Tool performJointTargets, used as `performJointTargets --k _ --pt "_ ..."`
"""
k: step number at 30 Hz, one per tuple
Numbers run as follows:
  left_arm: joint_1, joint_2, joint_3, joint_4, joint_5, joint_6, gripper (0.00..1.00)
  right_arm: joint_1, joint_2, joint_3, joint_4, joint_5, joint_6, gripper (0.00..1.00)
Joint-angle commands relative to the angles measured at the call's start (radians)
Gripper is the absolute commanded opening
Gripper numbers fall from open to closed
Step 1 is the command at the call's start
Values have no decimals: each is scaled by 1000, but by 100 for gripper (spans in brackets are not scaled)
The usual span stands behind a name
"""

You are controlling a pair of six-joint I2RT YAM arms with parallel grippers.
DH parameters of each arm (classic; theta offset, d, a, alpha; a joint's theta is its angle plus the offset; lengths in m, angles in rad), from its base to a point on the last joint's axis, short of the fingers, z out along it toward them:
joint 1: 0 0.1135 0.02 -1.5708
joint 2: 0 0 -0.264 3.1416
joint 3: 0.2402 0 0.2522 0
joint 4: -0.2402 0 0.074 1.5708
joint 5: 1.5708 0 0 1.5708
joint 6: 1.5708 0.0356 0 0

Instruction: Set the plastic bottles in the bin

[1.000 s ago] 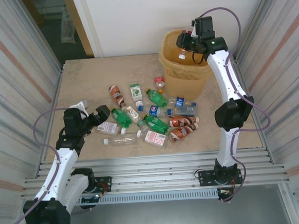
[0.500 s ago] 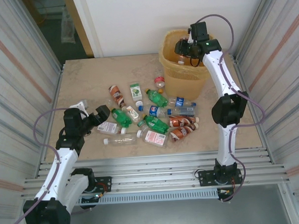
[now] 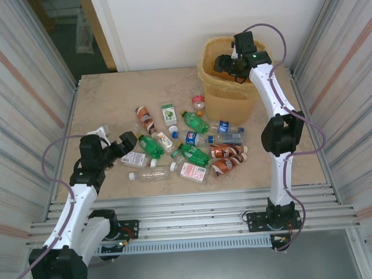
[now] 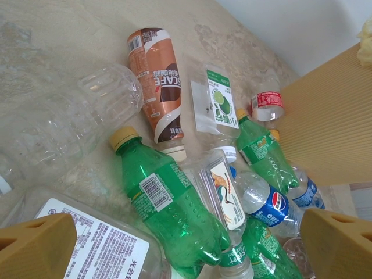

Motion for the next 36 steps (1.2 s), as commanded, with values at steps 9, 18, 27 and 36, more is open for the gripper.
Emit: performJointTargets --k 9,18,27,36 --pt "5 -35 2 -52 -49 -15 99 -8 -123 39 -6 8 -24 80" --pt "6 -67 2 -81 -50 -4 99 -4 -302 38 -24 38 -21 82" --pt "5 -77 -7 -87 -38 -10 99 81 -546 -125 -117 264 -1 85" --pt "7 -68 -15 -70 -17 -7 99 148 -1007 -741 -5 428 132 90"
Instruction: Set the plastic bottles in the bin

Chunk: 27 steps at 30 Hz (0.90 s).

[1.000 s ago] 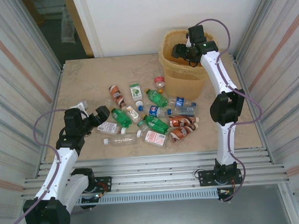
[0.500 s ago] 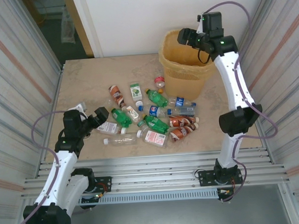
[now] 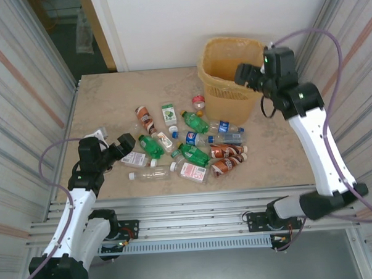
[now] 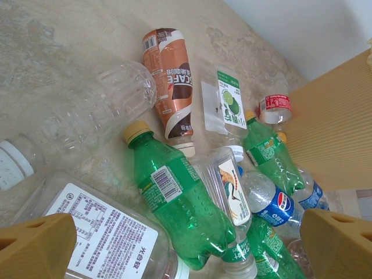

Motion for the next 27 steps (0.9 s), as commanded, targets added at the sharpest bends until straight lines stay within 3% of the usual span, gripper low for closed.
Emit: performJointTargets --k 1,6,9,15,21,27 --pt "7 -5 -17 4 19 3 99 23 -162 -175 32 98 88 91" --pt "8 2 -22 17 27 -2 99 34 -253 -282 1 130 144 92" --pt "7 27 -15 25 47 -4 99 68 -395 -473 -122 165 331 93" --pt "8 37 -24 34 44 -5 99 163 -446 -665 -172 141 542 98" --pt "7 50 -23 38 49 -6 99 276 -454 -835 -115 115 755 98" --pt "6 68 -32 50 46 -10 99 390 -375 -1022 109 11 953 98"
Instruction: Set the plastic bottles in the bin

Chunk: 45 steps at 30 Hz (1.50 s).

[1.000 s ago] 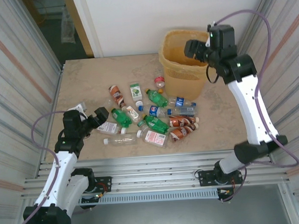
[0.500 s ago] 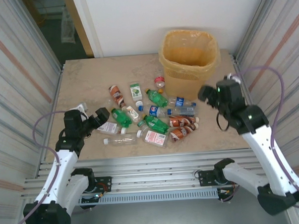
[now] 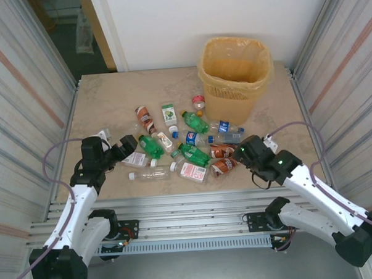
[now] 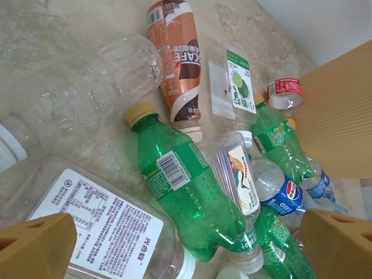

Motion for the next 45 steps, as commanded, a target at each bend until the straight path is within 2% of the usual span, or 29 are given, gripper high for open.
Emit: performJointTargets --k 1,6,13,19,31,45 --pt "6 10 -16 30 15 -10 99 65 70 -70 160 -55 192 98" --pt "7 25 -16 32 18 -8 99 124 221 -49 256 -65 231 98" --pt "6 28 -29 40 18 -10 99 133 340 -17 296 -91 240 98" --pt "8 32 -32 42 18 -8 99 132 377 -34 349 -90 247 99" --pt "7 27 -25 35 37 -13 99 105 408 -78 346 -97 249 83" --pt "7 19 -25 29 33 -16 99 44 458 -127 374 -111 198 81"
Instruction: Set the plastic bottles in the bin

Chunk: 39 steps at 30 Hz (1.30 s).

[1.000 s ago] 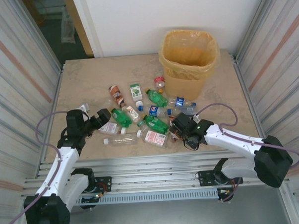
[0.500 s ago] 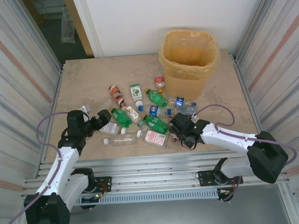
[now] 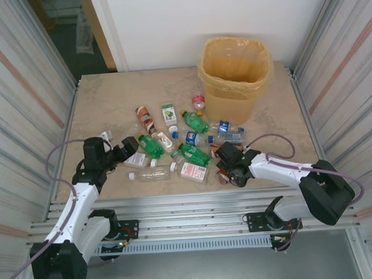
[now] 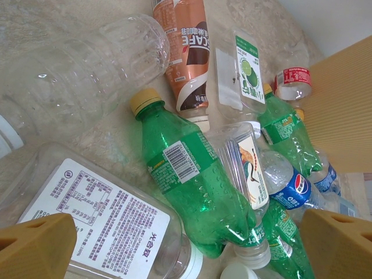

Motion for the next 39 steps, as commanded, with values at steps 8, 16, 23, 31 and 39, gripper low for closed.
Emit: performJointTargets --k 8,16,23,31,39 --pt "6 -4 0 13 13 -12 99 -17 55 -18 25 -20 -29 66" --pt "8 -7 7 8 -1 -4 99 -64 -38 -1 -45 20 -67 43" --pt "7 -7 12 6 -7 -1 99 -124 -235 90 -266 148 -143 42" --pt "8 4 16 13 -8 1 99 -206 -438 287 -447 274 -356 39" --pt "7 10 18 20 -10 1 99 -258 -419 556 -433 311 -621 39"
